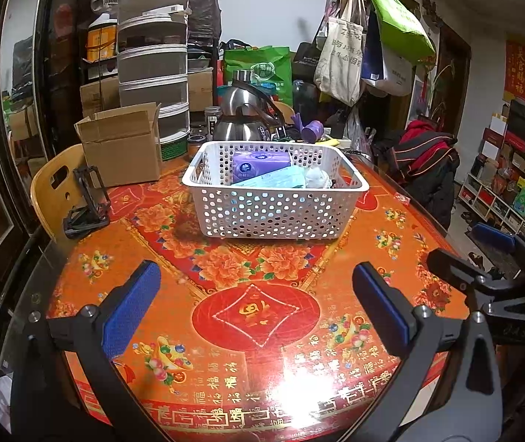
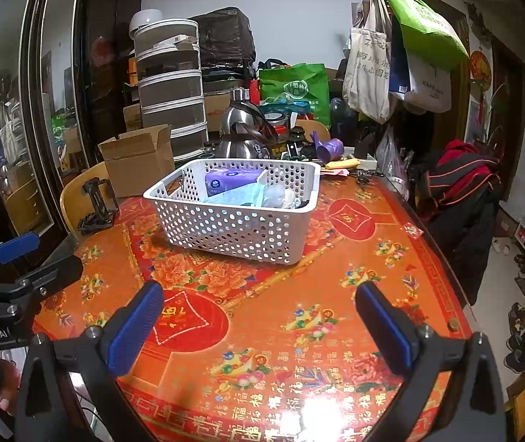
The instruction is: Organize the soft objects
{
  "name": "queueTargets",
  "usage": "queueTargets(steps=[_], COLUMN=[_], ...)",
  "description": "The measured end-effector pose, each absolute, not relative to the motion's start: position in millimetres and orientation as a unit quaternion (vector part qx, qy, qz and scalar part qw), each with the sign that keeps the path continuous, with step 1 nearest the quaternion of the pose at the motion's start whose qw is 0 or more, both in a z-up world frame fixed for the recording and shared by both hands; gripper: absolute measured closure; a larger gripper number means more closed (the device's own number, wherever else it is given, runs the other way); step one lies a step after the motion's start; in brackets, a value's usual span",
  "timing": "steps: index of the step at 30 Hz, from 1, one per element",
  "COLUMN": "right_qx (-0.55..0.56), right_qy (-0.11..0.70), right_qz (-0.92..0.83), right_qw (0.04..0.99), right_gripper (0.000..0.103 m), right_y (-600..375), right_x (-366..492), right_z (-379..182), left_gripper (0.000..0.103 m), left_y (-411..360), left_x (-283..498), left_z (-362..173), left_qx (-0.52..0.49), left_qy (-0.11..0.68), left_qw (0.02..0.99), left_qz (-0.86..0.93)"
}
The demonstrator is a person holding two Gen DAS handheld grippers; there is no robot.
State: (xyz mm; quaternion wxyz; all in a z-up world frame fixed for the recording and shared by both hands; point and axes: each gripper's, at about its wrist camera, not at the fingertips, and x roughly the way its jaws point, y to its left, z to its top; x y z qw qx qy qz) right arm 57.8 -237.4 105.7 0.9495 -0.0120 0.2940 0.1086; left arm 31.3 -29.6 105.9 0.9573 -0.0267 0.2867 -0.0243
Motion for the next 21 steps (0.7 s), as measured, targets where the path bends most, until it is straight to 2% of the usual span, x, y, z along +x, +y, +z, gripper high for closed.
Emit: queueTargets(steps=[21], right_qx=[-0.017], right_qy=[0.293], right_qz=[0.107], right_qw=[0.95], right_gripper=[0.0], right_y=[-237.7], right_x=[58.0], right_z=[102.9], left_gripper=[0.0], left_y=[-29.4], left_x=[29.9], left_z=[100.9], left_qx=[-0.026], left_qy=[0.287], left_qw=[0.957], left_qz=[-0.03])
